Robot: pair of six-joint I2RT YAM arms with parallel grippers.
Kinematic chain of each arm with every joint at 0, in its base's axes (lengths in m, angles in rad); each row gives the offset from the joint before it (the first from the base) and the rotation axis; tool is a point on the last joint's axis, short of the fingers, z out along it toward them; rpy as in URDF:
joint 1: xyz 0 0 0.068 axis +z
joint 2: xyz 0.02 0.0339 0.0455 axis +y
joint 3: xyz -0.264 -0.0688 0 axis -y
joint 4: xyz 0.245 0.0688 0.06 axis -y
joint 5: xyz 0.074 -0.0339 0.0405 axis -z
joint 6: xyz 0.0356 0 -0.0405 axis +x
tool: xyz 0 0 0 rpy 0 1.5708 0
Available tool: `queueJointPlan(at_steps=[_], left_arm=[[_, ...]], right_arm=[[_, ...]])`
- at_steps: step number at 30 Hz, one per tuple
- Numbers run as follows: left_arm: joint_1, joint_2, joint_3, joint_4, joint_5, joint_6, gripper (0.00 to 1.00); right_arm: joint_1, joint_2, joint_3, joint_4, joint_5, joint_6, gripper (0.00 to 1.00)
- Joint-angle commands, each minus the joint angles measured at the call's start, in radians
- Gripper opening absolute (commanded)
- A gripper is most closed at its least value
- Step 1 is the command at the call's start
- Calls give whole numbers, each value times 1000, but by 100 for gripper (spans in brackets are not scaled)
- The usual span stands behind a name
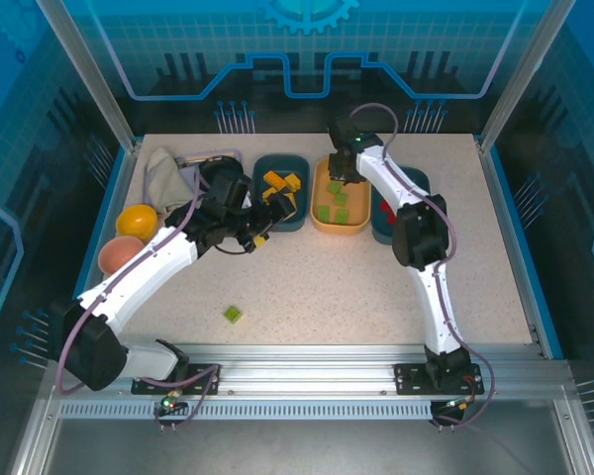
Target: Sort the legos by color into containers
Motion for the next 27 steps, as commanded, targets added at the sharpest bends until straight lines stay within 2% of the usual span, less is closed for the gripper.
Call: queueJointPlan(at_steps=[1,6,11,16,19,22,24,27], left_arm=[[-4,8,39,14,-14,20,95],[-5,-15,19,0,-26,12,95],[-4,-49,-2,-25,-32,13,95],[-4,-80,-1,-65,-45,22,95],[-4,-108,14,-126,-80,33,95],[-4,-160,26,-228,-148,31,95],[-4,-212,31,-329,-219,16,95],[-3,-317,19,-469,-333,-10,95]], right_arm=[[-26,85,124,-134,64,61,28],[-34,154,202,-143,48,68,31],[-34,170,203,-143,34,71,36],[-20,148,211,-123,4,47,55],[9,91,205,-106,18,7,61],[51,2,155,-87,31,-23,62],[94,-90,63,-41,28,-57,62],[204,-258,-168,88,20,-154,66]])
